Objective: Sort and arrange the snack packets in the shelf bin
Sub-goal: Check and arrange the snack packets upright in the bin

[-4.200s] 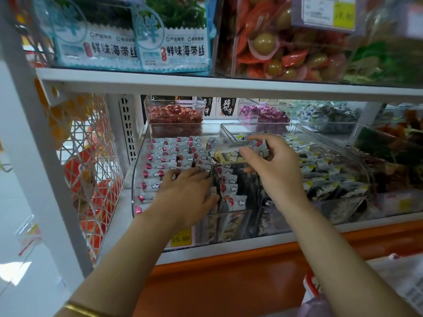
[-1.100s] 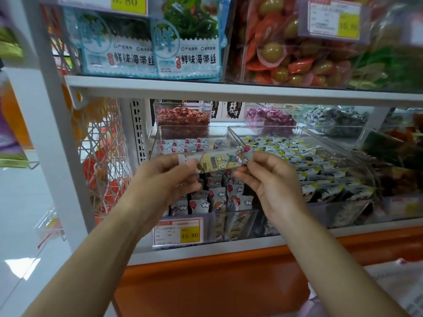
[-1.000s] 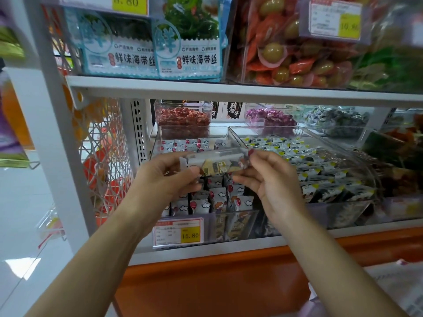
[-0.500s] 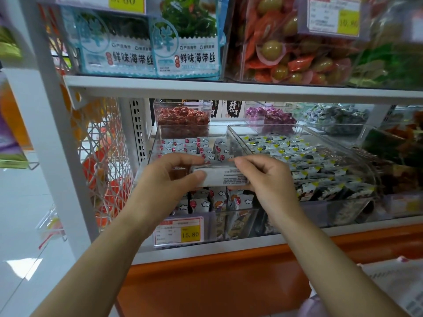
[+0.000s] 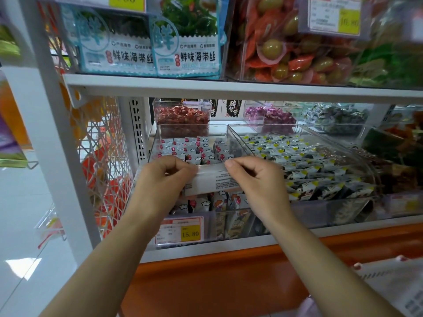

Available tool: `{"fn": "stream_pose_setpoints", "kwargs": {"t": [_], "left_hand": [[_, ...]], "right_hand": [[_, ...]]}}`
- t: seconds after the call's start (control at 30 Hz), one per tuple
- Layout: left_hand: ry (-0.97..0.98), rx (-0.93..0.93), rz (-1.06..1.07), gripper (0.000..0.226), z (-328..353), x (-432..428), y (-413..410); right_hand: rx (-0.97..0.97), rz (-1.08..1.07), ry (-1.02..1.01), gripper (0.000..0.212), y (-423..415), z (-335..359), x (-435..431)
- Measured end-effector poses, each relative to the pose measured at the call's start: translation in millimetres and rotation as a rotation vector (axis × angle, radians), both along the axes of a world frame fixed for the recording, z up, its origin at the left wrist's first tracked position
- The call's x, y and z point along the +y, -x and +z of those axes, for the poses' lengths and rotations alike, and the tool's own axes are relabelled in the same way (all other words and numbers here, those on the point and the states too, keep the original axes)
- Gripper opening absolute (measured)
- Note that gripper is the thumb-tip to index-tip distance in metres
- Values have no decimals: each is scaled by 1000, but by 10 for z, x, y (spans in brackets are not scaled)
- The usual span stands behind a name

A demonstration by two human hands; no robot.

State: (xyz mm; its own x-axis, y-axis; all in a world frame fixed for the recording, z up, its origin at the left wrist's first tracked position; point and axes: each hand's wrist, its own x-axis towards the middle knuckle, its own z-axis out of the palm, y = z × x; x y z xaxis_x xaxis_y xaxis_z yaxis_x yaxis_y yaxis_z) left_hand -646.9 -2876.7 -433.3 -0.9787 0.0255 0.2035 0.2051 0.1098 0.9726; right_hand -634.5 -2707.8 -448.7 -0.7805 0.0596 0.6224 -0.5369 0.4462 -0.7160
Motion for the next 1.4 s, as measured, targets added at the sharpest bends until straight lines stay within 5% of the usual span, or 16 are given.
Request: {"fn": "stream_pose_setpoints", "kwargs": {"t": [0.07, 0.17, 0.37, 0.57, 0.8, 0.9, 1.17, 1.4], "left_hand": [[-57, -11, 21, 27, -14, -12, 34], [-230, -78, 26, 23, -28, -32, 92], [-223, -27, -100, 23, -12, 83, 116], [432, 296, 56, 37, -59, 168, 288], [1287, 313, -289, 46, -152, 453, 652], [1513, 321, -355, 53, -224, 469, 714], [1411, 289, -264, 65, -257, 288, 402], [1409, 336, -237, 60, -251, 200, 246]], "right_hand": [[-94, 74, 49, 16, -18, 31, 13], [-206, 238, -1, 44, -11, 56, 91], [-91, 57, 79, 31, 53, 145, 167], [-31, -151, 341, 20, 189, 132, 321], [-52, -193, 315, 19, 241, 113, 333], [-46, -198, 300, 19, 246, 106, 342], [-44, -155, -66, 22, 447, 257, 250], [-297, -64, -698, 42, 822, 272, -40]]}}
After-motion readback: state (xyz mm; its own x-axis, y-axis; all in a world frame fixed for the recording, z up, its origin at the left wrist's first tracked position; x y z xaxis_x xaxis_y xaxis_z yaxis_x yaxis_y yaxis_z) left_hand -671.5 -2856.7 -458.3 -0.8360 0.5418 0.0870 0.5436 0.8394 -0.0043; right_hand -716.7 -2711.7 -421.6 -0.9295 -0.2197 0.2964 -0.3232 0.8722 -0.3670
